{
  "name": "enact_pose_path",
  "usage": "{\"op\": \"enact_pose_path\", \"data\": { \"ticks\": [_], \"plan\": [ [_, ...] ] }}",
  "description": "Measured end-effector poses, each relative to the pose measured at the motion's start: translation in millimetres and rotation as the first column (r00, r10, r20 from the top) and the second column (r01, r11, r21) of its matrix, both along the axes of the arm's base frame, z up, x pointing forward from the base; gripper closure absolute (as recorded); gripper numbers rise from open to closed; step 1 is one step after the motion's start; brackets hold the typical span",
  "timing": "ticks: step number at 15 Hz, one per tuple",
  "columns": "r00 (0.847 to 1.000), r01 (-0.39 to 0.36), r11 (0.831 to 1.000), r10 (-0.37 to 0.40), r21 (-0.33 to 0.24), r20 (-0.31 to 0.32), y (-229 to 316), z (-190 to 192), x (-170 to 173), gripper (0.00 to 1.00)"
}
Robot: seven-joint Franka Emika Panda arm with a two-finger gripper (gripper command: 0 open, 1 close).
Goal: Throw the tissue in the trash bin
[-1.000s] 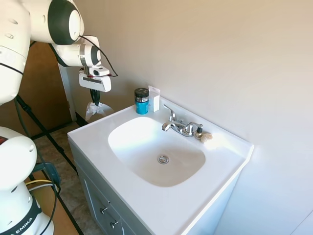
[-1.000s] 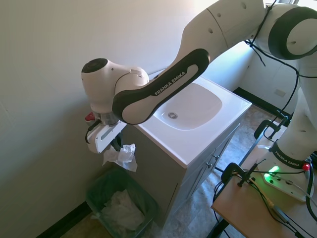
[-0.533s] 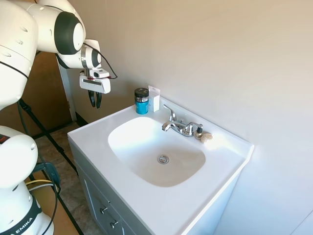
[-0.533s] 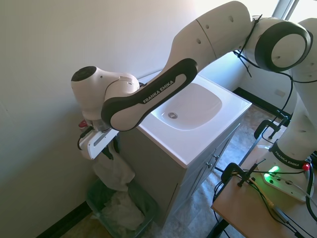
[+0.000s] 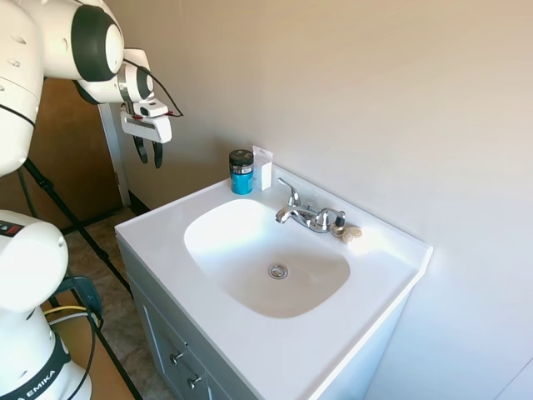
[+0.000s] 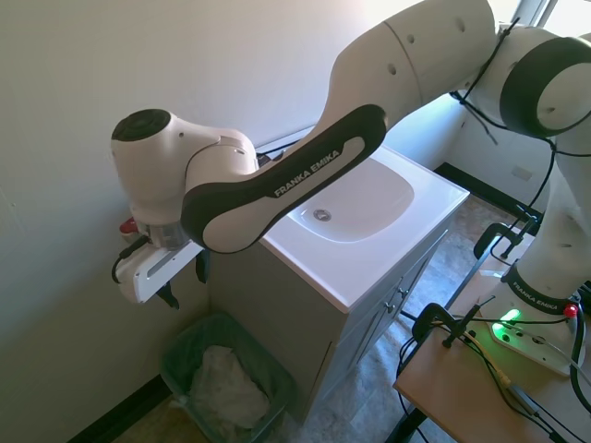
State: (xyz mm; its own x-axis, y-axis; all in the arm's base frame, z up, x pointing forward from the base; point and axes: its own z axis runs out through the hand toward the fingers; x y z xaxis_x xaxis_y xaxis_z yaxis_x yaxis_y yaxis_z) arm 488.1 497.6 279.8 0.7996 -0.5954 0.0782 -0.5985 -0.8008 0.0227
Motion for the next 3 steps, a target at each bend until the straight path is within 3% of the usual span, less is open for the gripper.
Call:
{"op": "enact_pose_path", "data": {
  "ticks": [3],
  "plan": [
    [0.998, 0.034, 0.999, -0.035, 0.015, 0.057, -46.6, 65.0, 1.0, 0.00]
  ]
}}
